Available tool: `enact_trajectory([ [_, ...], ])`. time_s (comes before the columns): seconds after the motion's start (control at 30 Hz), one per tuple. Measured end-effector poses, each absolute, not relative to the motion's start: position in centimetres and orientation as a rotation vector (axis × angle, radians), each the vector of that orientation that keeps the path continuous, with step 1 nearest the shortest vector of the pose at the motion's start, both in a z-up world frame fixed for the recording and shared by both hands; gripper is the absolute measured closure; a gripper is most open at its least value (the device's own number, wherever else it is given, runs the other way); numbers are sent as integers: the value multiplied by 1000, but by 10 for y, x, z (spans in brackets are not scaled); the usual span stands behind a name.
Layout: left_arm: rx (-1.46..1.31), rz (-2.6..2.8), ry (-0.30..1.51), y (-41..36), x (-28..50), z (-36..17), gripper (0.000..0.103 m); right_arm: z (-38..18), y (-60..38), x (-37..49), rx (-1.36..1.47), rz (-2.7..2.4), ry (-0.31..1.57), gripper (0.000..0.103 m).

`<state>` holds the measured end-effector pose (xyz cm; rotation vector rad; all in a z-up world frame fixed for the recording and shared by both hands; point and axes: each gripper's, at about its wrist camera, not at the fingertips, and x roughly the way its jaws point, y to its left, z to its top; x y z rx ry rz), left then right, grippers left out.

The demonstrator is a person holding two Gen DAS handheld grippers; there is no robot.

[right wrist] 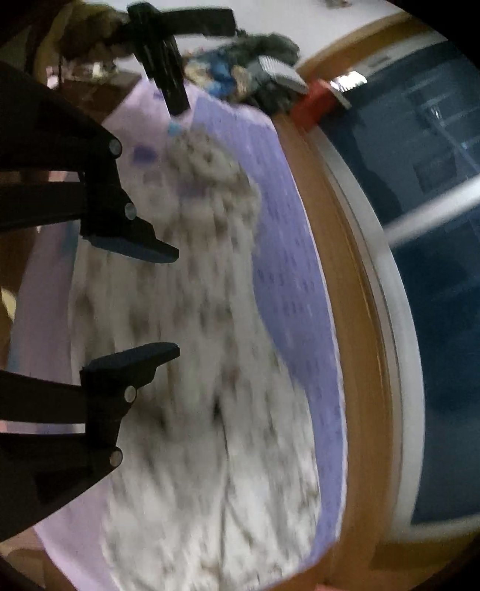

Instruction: Organize soft objects

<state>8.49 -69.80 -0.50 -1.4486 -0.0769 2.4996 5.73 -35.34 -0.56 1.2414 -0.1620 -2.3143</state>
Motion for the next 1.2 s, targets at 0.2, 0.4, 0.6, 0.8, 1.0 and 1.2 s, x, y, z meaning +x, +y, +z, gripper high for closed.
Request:
enact_trajectory([
  [0.2, -1403, 2370, -28, -721, 49, -19, 50, -26, -445, 76, 1311, -2325, -41, 57],
  [0.4, -1478, 2241, -75, -717, 12, -49, 50, -45, -466, 75, 1422, -2411, 84, 57],
  [0.6, -1520, 2238, -172, -715, -4, -63, 80, -56, -469, 70, 1444, -2436, 81, 49],
  [0.8, -1418, 2384, -246, -743, -18, -38, 102, -55, -475, 77, 1409, -2510, 119, 89],
  [1.0, -1283, 2591, -205, -797, -66, 7, 102, -12, -502, 98, 1321, -2456, -66, 90],
  [1.2, -1189, 2689, -28, -841, -120, 27, 102, 8, -606, 118, 1243, -2312, -22, 90],
])
